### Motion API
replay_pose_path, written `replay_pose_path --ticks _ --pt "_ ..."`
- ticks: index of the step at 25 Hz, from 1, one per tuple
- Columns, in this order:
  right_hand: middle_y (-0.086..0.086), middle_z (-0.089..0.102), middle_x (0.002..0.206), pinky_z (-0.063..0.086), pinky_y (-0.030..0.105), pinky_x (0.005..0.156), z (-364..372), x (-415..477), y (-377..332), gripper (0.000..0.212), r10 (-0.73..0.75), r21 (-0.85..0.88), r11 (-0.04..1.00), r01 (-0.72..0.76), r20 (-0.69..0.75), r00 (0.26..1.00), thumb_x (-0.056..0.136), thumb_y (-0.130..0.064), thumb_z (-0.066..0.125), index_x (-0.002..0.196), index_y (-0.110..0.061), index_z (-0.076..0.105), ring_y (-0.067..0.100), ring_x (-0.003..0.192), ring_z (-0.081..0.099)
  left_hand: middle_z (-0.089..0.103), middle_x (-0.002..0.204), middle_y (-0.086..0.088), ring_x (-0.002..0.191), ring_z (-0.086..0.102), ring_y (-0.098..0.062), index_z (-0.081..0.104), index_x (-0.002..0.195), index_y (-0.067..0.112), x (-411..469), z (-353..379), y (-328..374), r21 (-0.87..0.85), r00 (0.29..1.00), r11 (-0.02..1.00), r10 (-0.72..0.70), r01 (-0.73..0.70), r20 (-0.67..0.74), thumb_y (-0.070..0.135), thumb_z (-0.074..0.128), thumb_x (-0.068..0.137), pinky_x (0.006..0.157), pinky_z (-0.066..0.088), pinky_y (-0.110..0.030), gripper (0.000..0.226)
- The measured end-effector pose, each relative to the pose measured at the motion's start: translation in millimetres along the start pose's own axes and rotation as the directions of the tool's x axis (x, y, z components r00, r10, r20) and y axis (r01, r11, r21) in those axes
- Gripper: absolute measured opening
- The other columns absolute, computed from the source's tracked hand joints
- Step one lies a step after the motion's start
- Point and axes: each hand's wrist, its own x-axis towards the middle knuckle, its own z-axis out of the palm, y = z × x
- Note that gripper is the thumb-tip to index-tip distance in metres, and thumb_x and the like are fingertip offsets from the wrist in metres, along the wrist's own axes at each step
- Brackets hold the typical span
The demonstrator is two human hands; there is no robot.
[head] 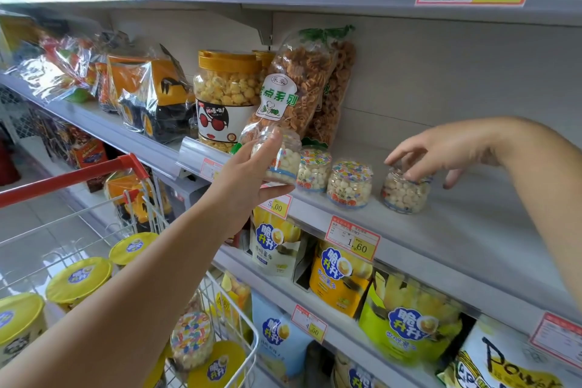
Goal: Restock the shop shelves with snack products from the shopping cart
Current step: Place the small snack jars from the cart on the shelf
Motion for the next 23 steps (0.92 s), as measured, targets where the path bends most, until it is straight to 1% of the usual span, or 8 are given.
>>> replay_pose_path --ticks 4,7,10,12,15,18,21,23 --pt "0.012 0.065 0.106 0.061 0.039 0.069 12 -8 5 0.032 0.034 0.129 0.991 -0.028 -0.045 0.998 0.087 -0.035 0.070 0.114 -0.021 0.061 0.030 0.082 0.069 0.065 0.125 -0.016 0.102 0.071 -0.030 0.057 0.130 0.014 -1 14 -3 0.013 1.000 1.000 -0.006 0.005 0.020 0.055 0.070 0.067 0.084 0.060 -0.037 0.077" --pt "0.008 0.064 0.104 0.060 0.034 0.063 17 -10 4 0.033 0.010 0.132 0.991 -0.005 -0.040 0.999 0.085 -0.041 0.070 0.112 -0.025 0.060 0.020 0.069 0.070 0.066 0.123 -0.018 0.103 0.071 -0.029 0.059 0.127 0.014 -3 17 -1 0.029 1.000 1.000 -0.006 0.005 0.030 0.054 0.070 0.066 0.084 0.060 -0.037 0.074" --pt "-0.005 0.061 0.121 0.053 0.023 0.080 12 -16 5 0.051 -0.188 0.156 0.970 0.185 0.004 0.982 0.080 -0.013 0.077 0.120 -0.036 0.054 -0.002 0.087 0.065 0.065 0.121 -0.016 0.099 0.072 -0.024 0.060 0.126 0.016 -5 15 -2 0.065 1.000 0.998 0.007 -0.008 0.027 0.057 0.071 0.066 0.084 0.060 -0.036 0.073" --pt "-0.012 0.056 0.128 0.049 0.024 0.093 12 -20 5 0.062 -0.209 0.181 0.962 0.206 -0.004 0.978 0.074 -0.027 0.081 0.126 -0.040 0.049 0.000 0.108 0.059 0.062 0.127 -0.014 0.098 0.073 -0.022 0.056 0.134 0.016 -6 12 -4 0.084 1.000 0.996 0.001 -0.003 0.024 0.064 0.078 0.067 0.086 0.059 -0.037 0.085" --pt "-0.004 0.062 0.111 0.059 0.037 0.083 18 -19 3 0.068 -0.096 0.130 0.986 0.105 -0.075 0.993 0.060 -0.060 0.071 0.119 -0.029 0.057 0.013 0.100 0.065 0.057 0.137 -0.013 0.100 0.073 -0.023 0.049 0.142 0.019 -5 10 -5 0.104 0.999 0.995 -0.002 -0.002 0.033 0.067 0.078 0.059 0.091 0.058 -0.041 0.101" --pt "0.002 0.066 0.104 0.061 0.038 0.075 22 -15 5 0.063 -0.123 0.227 0.965 0.131 -0.049 0.991 0.064 -0.046 0.074 0.119 -0.018 0.063 0.016 0.094 0.067 0.058 0.137 -0.012 0.100 0.073 -0.024 0.049 0.142 0.022 -7 13 -3 0.114 0.999 0.993 0.020 -0.023 0.035 0.067 0.076 0.062 0.095 0.056 -0.042 0.096" --pt "-0.004 0.066 0.108 0.058 0.032 0.082 19 -18 8 0.054 -0.150 0.256 0.956 0.141 0.015 0.989 0.077 -0.033 0.074 0.127 -0.019 0.061 0.007 0.093 0.066 0.060 0.135 -0.010 0.107 0.071 -0.023 0.046 0.144 0.023 -10 16 -3 0.131 0.999 0.991 0.007 -0.014 0.053 0.067 0.077 0.062 0.096 0.055 -0.042 0.098" --pt "-0.012 0.066 0.112 0.051 0.028 0.093 18 -20 3 0.064 -0.175 0.162 0.970 0.182 -0.059 0.983 0.071 -0.052 0.069 0.128 -0.025 0.060 0.002 0.100 0.063 0.060 0.133 -0.009 0.114 0.067 -0.022 0.043 0.144 0.023 -13 19 -2 0.141 0.997 0.990 0.001 -0.013 0.080 0.063 0.080 0.068 0.096 0.056 -0.040 0.093"
